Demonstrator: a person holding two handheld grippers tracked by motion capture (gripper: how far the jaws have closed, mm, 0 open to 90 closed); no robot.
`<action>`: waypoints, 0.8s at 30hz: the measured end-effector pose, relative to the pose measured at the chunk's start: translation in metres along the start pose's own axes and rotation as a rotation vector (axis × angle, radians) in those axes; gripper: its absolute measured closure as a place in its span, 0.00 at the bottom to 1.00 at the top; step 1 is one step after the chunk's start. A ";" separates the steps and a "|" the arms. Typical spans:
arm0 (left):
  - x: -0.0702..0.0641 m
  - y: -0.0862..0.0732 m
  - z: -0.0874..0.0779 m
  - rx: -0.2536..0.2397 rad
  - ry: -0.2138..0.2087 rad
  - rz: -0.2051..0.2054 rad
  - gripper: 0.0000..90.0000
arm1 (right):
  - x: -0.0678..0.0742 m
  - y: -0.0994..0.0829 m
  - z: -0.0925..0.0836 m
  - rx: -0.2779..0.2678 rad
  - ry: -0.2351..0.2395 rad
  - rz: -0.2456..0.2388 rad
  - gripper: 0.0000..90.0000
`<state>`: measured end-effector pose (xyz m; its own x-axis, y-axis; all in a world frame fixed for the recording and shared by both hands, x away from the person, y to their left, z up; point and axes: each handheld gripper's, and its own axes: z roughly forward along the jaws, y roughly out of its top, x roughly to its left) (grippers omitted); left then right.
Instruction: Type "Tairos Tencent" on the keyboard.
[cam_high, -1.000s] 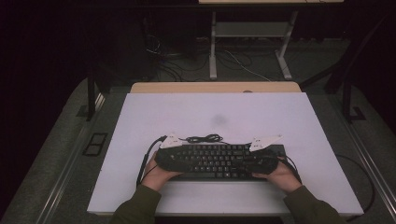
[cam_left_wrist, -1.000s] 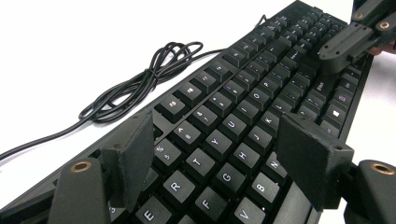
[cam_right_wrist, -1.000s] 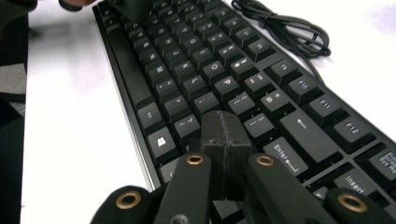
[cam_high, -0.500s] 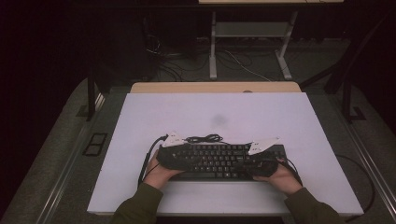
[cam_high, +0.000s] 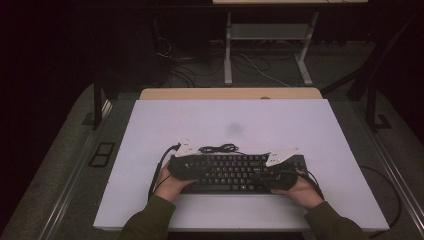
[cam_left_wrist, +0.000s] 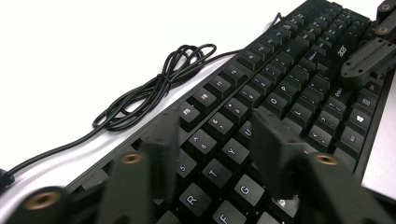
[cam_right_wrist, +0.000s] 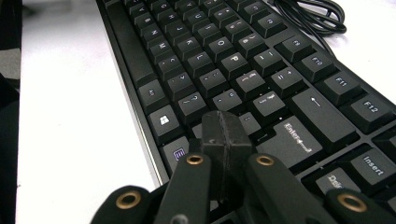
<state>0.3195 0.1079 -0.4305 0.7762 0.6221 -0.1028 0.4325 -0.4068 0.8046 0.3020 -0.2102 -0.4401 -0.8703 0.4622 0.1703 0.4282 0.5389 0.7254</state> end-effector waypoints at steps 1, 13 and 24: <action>0.000 0.000 0.000 0.006 -0.002 0.004 0.70 | 0.000 0.000 0.000 -0.001 0.000 0.002 0.99; 0.002 0.000 0.003 0.071 -0.031 -0.010 0.99 | 0.000 0.000 0.000 -0.002 -0.001 0.004 0.99; 0.002 0.000 0.004 0.099 -0.029 -0.002 0.99 | 0.001 -0.001 0.000 -0.002 -0.002 0.003 0.99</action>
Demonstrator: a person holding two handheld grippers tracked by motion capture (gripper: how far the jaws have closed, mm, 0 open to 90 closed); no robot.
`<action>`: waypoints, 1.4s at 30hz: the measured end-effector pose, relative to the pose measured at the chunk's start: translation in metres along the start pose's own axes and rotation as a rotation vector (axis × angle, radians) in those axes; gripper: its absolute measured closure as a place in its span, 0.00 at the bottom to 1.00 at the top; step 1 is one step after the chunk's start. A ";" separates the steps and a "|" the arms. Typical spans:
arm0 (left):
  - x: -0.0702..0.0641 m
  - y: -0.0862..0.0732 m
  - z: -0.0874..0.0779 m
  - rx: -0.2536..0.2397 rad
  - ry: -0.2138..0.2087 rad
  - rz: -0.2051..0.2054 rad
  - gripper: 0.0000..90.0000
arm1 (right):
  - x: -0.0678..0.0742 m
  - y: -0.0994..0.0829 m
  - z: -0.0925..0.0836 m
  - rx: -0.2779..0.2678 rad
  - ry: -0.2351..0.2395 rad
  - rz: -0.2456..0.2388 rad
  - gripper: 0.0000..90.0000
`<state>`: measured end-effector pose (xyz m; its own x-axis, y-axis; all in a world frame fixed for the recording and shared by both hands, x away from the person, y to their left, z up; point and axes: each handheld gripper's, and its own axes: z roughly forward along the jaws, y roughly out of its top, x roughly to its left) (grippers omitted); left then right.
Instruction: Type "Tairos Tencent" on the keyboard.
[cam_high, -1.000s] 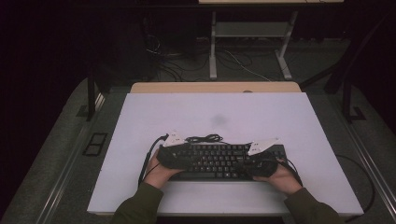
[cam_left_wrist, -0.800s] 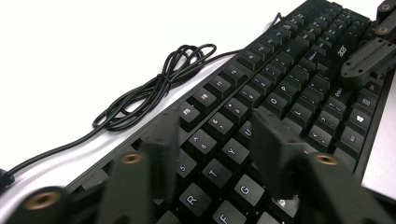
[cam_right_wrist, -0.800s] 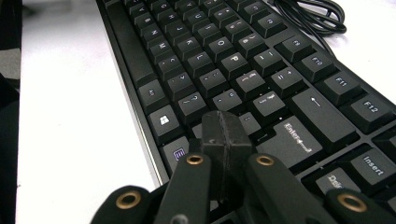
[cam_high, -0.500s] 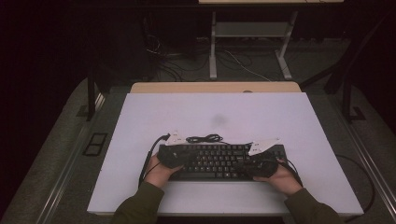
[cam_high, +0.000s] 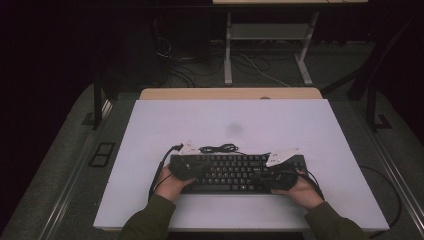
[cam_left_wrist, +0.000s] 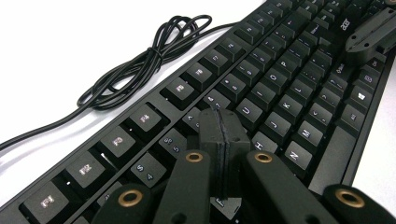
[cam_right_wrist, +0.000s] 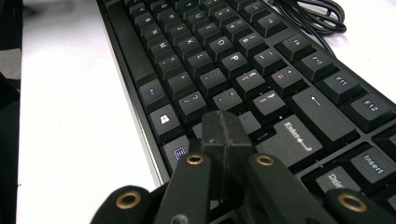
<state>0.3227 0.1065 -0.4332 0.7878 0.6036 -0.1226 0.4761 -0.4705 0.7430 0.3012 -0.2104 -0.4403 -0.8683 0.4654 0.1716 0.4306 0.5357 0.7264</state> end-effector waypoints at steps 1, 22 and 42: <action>0.000 0.000 0.000 -0.002 0.000 -0.004 0.99 | 0.000 0.000 0.000 0.000 0.000 0.000 0.99; -0.001 0.000 -0.001 -0.010 -0.012 -0.015 0.98 | 0.000 0.000 0.000 0.002 -0.003 -0.005 0.99; -0.002 0.001 -0.006 -0.077 -0.015 -0.021 0.41 | 0.001 0.000 -0.001 0.004 -0.010 -0.007 0.99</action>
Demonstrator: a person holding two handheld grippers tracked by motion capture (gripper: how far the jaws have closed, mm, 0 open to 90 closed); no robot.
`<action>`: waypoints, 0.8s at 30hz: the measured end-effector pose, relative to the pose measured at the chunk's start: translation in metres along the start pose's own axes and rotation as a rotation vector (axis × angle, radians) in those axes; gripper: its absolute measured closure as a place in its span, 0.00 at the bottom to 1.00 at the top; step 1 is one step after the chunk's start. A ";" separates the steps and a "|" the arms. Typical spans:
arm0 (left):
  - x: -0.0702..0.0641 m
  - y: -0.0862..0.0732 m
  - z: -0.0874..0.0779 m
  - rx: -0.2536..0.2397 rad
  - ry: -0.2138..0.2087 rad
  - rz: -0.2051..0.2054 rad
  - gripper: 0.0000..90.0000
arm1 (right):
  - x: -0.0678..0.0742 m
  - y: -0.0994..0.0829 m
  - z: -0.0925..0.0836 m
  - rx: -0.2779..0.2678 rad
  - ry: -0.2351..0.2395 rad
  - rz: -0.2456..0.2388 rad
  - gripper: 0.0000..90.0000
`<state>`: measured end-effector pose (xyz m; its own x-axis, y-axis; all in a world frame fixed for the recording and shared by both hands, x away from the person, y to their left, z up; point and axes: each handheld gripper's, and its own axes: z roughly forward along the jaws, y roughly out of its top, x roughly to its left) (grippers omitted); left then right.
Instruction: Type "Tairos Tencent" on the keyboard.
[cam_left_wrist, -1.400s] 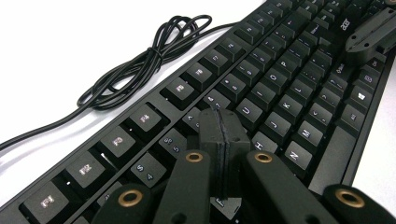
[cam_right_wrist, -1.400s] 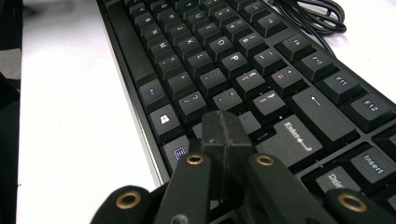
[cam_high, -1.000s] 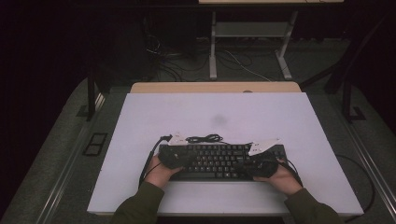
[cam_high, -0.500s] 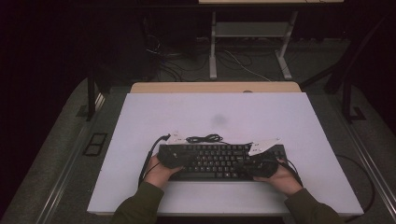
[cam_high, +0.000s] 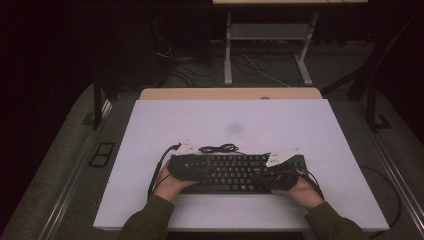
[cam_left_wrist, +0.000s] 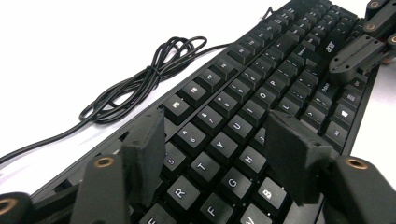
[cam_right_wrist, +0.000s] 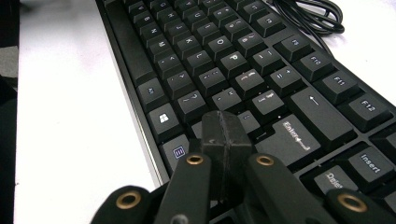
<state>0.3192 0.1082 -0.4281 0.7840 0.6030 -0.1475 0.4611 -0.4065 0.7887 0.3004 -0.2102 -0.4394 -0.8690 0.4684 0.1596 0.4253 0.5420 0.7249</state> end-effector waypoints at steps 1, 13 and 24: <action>0.000 0.000 0.000 -0.004 0.000 0.000 0.40 | 0.000 0.000 0.000 -0.001 0.000 -0.002 0.99; -0.001 -0.001 -0.004 -0.024 0.002 0.005 0.34 | -0.004 0.003 -0.009 -0.093 0.015 0.048 0.82; 0.001 -0.009 -0.013 -0.028 0.020 -0.004 0.33 | -0.010 0.008 -0.003 -0.126 0.008 0.078 0.48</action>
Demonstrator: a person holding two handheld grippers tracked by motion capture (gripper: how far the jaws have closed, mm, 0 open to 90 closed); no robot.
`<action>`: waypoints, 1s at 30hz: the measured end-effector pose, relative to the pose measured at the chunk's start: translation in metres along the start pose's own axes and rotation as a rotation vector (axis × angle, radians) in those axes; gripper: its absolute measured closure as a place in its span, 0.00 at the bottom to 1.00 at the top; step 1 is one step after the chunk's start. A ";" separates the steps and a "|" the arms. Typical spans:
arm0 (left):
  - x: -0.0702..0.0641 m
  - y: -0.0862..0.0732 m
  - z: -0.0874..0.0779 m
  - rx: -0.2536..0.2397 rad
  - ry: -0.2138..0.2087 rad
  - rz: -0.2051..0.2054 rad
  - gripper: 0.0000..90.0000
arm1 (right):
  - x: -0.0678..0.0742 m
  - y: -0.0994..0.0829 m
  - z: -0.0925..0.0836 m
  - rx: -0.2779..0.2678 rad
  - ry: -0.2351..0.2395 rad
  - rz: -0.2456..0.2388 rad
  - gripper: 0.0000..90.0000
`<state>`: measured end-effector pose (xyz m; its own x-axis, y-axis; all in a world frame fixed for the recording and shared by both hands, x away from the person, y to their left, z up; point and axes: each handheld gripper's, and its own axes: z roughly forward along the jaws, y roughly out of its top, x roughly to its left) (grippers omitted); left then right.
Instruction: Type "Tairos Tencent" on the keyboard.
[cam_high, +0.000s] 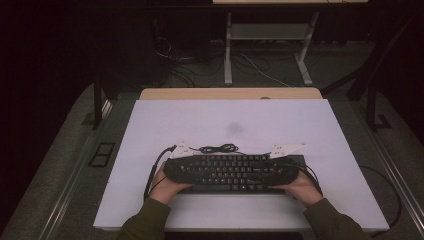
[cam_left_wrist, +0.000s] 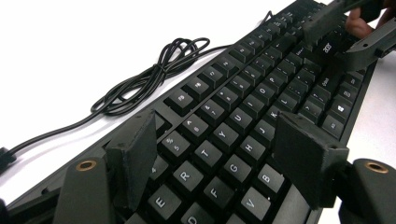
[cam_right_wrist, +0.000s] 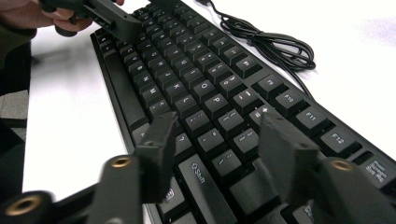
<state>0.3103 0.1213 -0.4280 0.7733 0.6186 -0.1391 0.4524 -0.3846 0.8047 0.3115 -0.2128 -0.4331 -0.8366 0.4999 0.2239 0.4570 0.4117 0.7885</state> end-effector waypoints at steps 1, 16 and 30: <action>0.000 -0.001 -0.001 -0.003 0.001 -0.001 0.34 | 0.000 0.001 0.001 0.000 0.000 0.001 0.46; 0.003 -0.011 -0.016 -0.015 0.052 -0.023 0.47 | 0.000 0.011 0.015 -0.005 0.020 -0.017 0.38; 0.013 -0.019 -0.021 -0.004 0.079 -0.065 0.81 | 0.000 0.017 0.025 -0.002 0.034 -0.033 0.36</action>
<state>0.3027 0.1510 -0.4327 0.7048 0.6944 -0.1449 0.4983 -0.3393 0.7978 0.3265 -0.1868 -0.4336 -0.8612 0.4597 0.2169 0.4282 0.4263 0.7968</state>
